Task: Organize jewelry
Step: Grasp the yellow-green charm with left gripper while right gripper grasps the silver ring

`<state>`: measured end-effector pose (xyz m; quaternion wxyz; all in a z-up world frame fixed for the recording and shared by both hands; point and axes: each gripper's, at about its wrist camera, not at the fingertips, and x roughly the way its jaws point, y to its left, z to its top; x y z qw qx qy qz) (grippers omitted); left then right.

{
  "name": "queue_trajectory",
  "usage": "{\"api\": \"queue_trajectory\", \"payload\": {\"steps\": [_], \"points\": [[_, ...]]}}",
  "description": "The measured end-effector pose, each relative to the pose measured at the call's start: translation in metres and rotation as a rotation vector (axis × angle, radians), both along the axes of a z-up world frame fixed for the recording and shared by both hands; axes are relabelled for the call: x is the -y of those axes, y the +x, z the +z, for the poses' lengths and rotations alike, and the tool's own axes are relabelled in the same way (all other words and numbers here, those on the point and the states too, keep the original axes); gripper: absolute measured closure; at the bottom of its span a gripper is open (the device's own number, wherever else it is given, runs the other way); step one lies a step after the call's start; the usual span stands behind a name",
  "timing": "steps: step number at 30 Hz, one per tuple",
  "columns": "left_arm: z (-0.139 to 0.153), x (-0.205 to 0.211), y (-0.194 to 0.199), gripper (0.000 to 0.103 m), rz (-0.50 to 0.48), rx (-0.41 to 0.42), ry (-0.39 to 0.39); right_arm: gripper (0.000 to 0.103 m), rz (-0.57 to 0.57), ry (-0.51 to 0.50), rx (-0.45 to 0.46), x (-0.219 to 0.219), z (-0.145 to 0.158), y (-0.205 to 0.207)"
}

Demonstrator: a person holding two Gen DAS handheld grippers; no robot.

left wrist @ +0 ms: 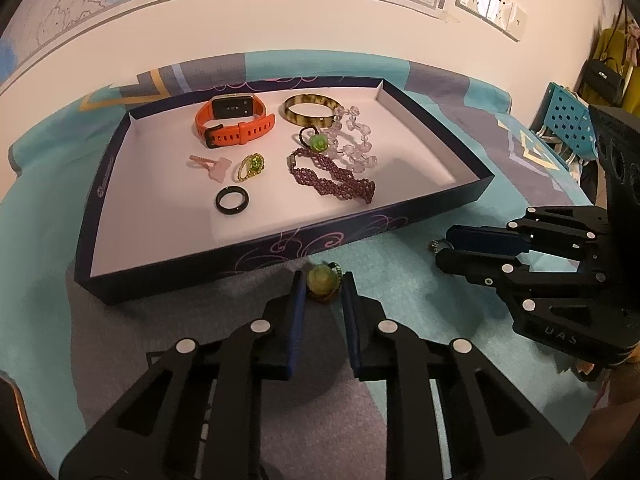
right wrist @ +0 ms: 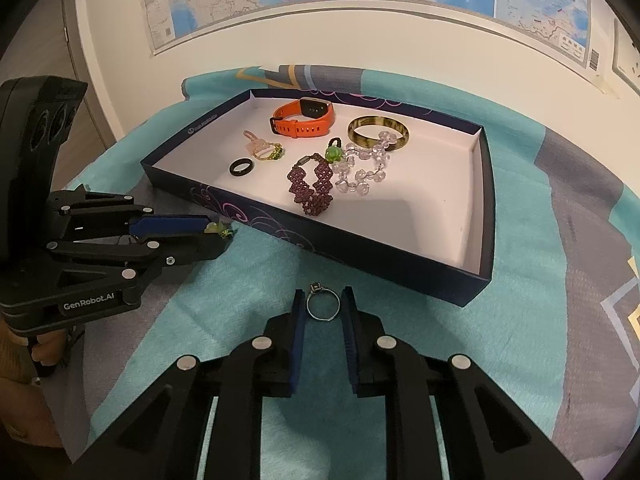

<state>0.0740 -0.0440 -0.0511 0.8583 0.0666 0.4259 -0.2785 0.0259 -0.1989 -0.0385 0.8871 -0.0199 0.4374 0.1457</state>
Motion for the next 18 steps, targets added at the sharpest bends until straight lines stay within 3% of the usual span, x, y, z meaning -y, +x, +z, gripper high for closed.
{"api": "queue_trajectory", "payload": {"steps": [18], "points": [[0.006,-0.015,-0.014,0.086,0.023,-0.02,-0.053,0.087,-0.01,0.135,-0.007,0.01,0.01,-0.011]]}}
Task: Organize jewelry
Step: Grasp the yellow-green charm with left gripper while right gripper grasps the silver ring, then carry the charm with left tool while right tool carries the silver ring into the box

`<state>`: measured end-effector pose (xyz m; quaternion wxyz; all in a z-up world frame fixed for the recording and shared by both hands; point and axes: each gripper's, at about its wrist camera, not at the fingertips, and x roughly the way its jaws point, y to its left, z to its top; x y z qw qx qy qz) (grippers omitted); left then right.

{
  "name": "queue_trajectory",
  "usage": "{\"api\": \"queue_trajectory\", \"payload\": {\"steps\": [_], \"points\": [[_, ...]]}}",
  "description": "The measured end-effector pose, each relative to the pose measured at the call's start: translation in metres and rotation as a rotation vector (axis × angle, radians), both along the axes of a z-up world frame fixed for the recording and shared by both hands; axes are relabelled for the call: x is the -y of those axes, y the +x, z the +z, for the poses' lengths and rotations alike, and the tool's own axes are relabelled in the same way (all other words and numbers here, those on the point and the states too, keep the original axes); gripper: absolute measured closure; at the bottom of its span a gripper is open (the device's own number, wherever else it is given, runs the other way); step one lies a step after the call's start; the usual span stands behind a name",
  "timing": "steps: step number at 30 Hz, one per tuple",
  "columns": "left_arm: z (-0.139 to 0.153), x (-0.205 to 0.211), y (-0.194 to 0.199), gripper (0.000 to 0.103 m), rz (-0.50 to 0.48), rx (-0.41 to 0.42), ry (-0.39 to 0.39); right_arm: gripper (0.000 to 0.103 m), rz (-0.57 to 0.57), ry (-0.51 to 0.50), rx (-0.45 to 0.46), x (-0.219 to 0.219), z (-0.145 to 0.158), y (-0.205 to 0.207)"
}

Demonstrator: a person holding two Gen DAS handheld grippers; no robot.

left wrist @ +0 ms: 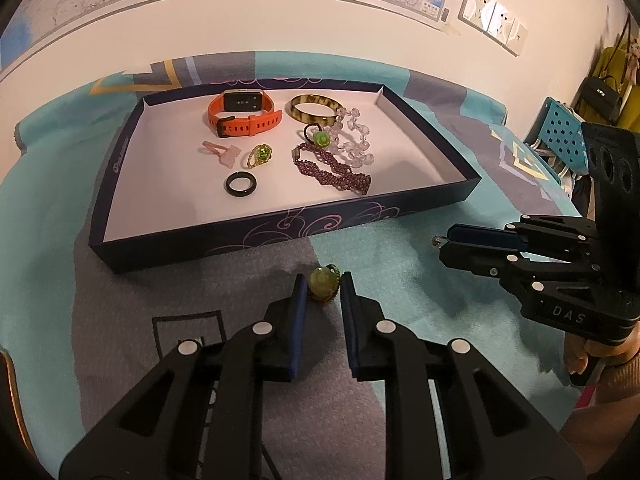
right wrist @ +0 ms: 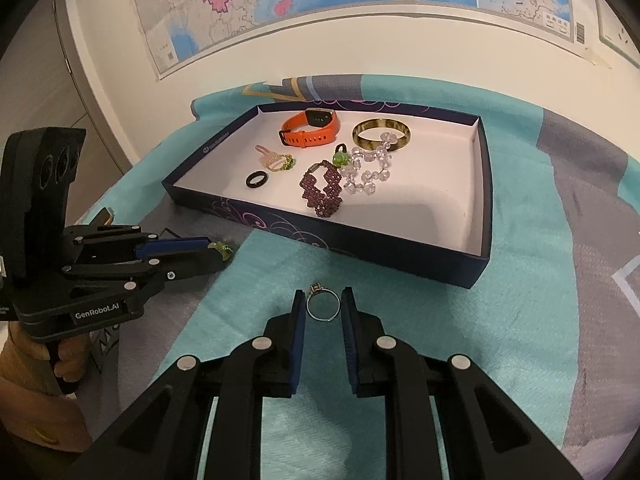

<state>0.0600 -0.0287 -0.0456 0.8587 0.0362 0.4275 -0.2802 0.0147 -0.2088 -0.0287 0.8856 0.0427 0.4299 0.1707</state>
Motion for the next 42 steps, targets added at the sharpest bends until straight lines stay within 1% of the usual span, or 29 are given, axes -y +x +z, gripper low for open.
{"api": "queue_trajectory", "payload": {"steps": [21,42], "points": [[0.014,-0.004,-0.004,0.086,0.009,0.028,-0.028,0.087,0.006,0.034,0.025,-0.003,0.011,0.002],[0.031,-0.006,0.001,0.086,0.017,0.069,-0.048,0.087,0.009,0.029,0.061,-0.004,0.024,0.007]]}}
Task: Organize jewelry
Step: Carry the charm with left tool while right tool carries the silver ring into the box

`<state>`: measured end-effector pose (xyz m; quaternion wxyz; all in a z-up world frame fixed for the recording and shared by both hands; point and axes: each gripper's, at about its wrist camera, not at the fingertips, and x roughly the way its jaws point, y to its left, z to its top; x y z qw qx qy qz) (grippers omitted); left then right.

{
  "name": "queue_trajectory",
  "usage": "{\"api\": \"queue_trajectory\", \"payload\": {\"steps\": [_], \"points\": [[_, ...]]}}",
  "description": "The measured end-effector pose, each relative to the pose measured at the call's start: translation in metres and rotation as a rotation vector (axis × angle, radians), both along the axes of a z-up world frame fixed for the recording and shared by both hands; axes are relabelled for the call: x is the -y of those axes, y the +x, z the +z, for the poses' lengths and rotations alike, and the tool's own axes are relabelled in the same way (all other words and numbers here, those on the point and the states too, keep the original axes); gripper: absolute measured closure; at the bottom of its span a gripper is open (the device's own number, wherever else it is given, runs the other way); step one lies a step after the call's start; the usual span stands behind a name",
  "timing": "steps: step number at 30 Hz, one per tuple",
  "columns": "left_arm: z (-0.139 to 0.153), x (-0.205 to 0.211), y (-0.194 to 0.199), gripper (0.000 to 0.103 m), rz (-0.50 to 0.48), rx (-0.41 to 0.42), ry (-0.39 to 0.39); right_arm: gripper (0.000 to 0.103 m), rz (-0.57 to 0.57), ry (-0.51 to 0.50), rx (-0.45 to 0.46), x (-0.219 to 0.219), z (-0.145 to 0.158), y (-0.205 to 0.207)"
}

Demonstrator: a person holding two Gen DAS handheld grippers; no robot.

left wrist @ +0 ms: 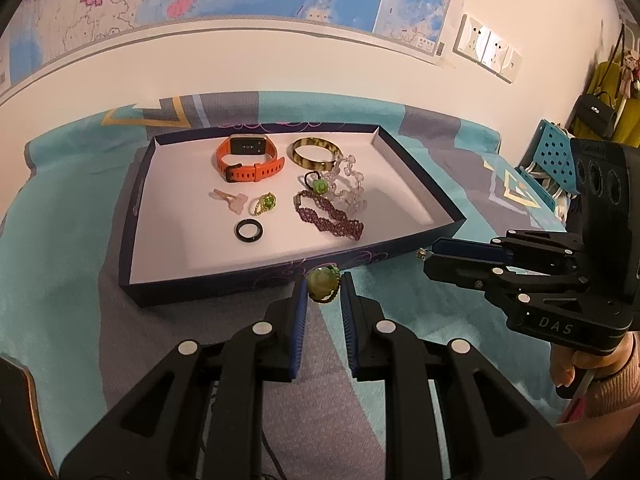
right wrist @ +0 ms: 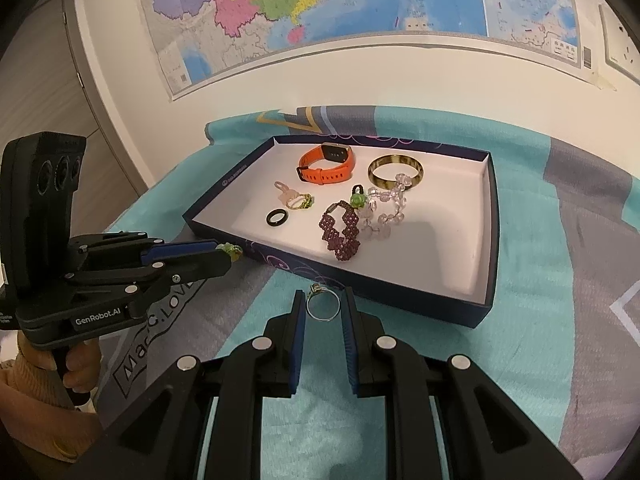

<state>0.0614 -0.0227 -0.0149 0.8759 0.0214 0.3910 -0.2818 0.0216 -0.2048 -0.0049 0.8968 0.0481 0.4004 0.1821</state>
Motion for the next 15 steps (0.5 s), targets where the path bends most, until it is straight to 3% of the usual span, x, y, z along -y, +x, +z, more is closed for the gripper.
{"api": "queue_trajectory", "payload": {"steps": [15], "points": [[0.011,0.004,0.004,0.086,0.002,0.03,0.0,0.087,0.014,-0.004,0.025,-0.005,0.009,0.007]]}}
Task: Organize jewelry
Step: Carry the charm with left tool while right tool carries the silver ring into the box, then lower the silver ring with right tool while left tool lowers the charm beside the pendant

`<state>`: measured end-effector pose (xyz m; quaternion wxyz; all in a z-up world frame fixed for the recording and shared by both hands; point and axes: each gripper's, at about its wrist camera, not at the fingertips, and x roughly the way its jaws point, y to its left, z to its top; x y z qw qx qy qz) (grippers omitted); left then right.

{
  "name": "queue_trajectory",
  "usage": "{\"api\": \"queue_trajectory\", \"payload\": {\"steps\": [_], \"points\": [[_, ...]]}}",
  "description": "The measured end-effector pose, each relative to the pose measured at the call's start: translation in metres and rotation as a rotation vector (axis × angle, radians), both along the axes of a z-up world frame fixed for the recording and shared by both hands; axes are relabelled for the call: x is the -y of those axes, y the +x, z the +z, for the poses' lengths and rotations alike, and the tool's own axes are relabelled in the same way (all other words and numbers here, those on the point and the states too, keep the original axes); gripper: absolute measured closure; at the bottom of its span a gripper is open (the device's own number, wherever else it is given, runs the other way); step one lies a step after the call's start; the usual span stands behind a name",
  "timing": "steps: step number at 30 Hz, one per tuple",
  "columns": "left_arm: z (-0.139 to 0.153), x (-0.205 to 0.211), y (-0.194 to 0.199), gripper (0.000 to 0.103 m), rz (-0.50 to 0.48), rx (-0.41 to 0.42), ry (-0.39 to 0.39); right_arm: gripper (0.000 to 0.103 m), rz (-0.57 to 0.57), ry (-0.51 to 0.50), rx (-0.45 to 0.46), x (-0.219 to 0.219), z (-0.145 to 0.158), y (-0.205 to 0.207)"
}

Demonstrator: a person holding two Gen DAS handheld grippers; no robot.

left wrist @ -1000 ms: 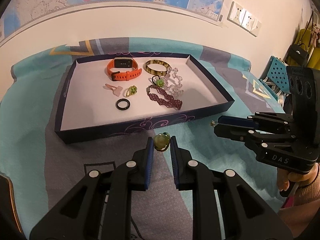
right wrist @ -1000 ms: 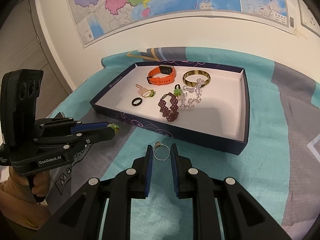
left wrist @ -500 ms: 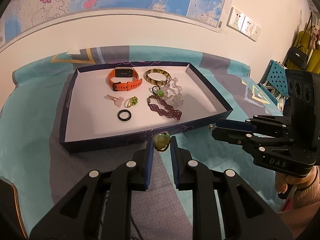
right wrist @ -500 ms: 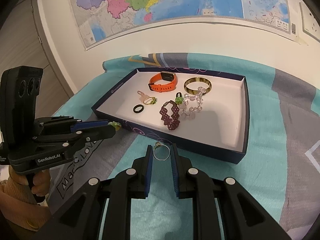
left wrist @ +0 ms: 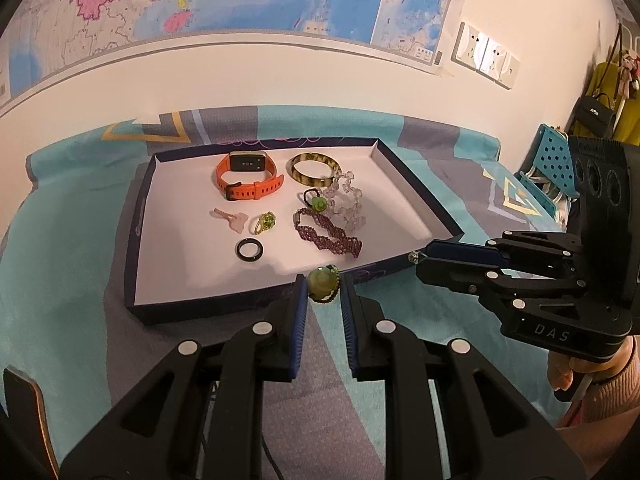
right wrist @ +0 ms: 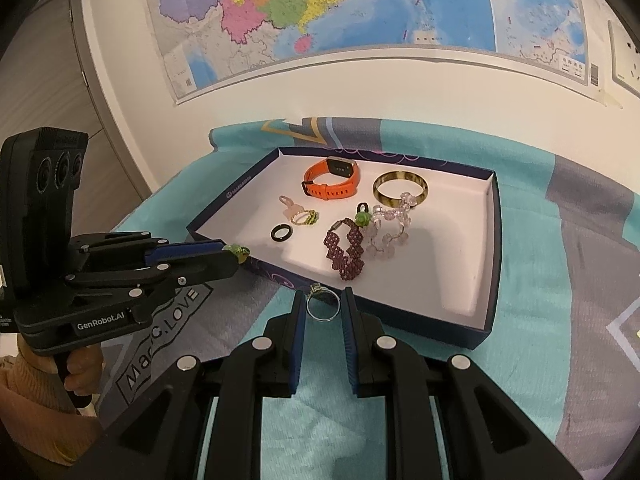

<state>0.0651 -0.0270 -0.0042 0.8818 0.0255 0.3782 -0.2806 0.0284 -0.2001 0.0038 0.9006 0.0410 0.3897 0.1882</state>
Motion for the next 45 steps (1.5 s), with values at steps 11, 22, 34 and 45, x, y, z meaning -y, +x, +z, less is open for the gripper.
{"api": "queue_trajectory", "payload": {"steps": [11,22,34,45], "points": [[0.006,0.001,0.005,0.086,0.004,0.022,0.009,0.087,0.001,-0.003,0.012,0.0,0.003,0.005],[0.009,0.002,0.009,0.086,0.009,0.041,0.015,0.087,0.005,-0.006,0.022,-0.002,0.007,0.009],[0.01,0.003,0.012,0.086,0.012,0.044,0.018,0.087,0.002,-0.009,0.024,-0.001,0.007,0.014],[0.009,0.005,0.019,0.086,0.018,0.041,0.023,0.087,0.007,-0.008,0.023,-0.001,0.009,0.02]]}}
